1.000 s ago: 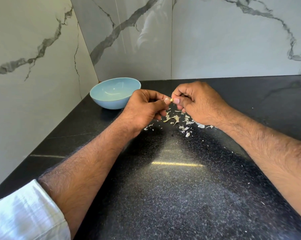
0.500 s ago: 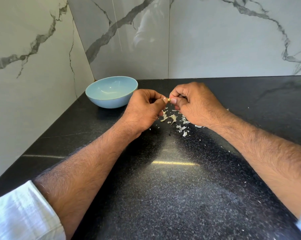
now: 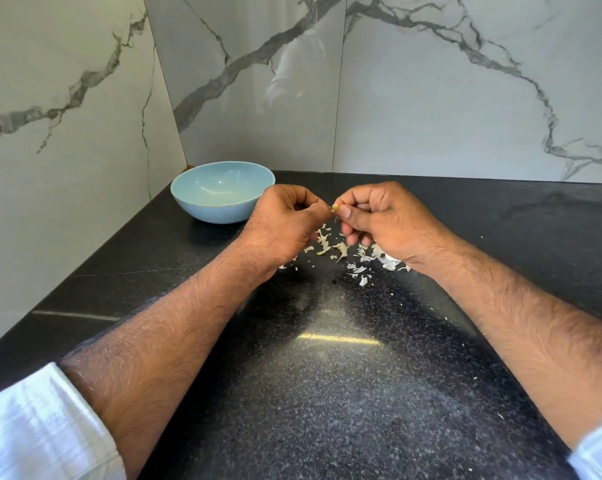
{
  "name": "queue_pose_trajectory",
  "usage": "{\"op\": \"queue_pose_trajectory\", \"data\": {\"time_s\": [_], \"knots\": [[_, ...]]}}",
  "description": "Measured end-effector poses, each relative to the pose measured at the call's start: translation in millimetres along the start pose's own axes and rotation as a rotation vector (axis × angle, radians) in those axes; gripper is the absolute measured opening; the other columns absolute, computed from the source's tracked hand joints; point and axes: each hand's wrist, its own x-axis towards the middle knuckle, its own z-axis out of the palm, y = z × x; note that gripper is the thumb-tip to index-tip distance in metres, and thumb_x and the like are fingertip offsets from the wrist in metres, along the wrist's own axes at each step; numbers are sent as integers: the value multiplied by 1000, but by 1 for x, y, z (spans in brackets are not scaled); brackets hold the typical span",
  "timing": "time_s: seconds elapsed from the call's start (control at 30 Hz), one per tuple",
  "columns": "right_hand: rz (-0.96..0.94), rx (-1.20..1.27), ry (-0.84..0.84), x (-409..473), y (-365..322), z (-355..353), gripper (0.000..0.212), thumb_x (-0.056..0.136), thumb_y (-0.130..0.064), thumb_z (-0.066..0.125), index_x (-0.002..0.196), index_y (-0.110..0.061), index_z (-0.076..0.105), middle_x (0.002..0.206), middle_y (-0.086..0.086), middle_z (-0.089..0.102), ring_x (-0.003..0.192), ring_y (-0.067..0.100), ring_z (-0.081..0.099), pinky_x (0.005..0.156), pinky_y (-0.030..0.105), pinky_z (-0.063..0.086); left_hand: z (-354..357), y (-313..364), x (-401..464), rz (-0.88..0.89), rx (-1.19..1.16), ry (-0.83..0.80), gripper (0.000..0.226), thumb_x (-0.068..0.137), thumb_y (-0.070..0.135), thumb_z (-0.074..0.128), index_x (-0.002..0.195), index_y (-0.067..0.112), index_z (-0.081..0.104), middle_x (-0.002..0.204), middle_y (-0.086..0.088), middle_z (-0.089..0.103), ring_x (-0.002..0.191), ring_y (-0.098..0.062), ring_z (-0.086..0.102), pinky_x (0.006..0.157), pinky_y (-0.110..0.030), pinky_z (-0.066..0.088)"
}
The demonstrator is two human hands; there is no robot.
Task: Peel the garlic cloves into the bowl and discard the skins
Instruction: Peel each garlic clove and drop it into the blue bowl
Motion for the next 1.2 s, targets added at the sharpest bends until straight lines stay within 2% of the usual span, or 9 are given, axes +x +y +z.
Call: {"op": "queue_pose_trajectory", "data": {"time_s": [0.2,0.3,0.37,0.43,0.53,0.77,0.9,1.1,1.2], "knots": [[107,397,-106,-2,-3,-8,12,103,-11,60,94,-7,67,73,5,64,70,19,66,55,28,42,-8,-2,2,-45,111,12,3,92,8,73,92,10,71,66,1,66,55,-9,57,52,-23,49],[182,530,-140,-3,-4,-13,12,103,-11,59,94,-7,66,73,7,61,74,23,64,57,29,42,-15,-5,4,57,191,84,34,82,-8,70,99,21,66,88,1,72,63,-11,58,56,-30,53],[228,571,-188,-3,-4,-15,12,104,-9,56,95,-6,64,73,8,59,74,24,63,58,31,43,-16,-5,4,91,128,92,32,88,-7,64,93,23,72,80,-4,71,60,-17,51,54,-31,46],[253,576,-230,-2,-4,-15,13,103,-10,55,94,-6,62,72,8,58,74,26,63,59,32,43,-16,-3,4,101,42,81,24,97,2,65,94,23,77,74,-6,69,66,-19,51,60,-31,46],[256,511,-261,-2,-4,-14,17,103,-13,56,89,-7,62,71,9,57,74,26,65,61,33,42,-16,-1,4,175,-95,31,14,100,9,72,107,21,76,98,-10,77,83,-16,61,73,-30,54],[254,453,-276,-1,-2,-13,17,101,-16,60,91,-4,67,71,7,58,73,25,66,63,34,43,-17,-4,5,383,33,-127,16,94,5,80,107,14,81,101,-4,81,96,-22,76,92,-31,60],[239,441,-268,-1,-2,-14,35,98,-15,63,120,12,67,72,8,58,75,24,67,63,34,42,-18,-3,5,354,42,-89,18,92,5,81,109,7,79,99,-10,80,93,-20,76,88,-31,62],[197,422,-243,-1,-2,-13,21,98,-10,64,113,-2,79,74,11,62,79,27,67,64,33,44,-18,-3,5,398,146,-94,7,95,12,80,101,9,80,94,-1,81,89,-25,75,85,-34,62],[121,324,-175,-1,-3,-11,18,99,-12,67,110,-4,79,82,15,72,83,27,71,63,32,47,-18,-3,4,413,216,-42,3,96,16,80,99,14,80,88,4,79,81,-14,73,76,-23,58]]}}
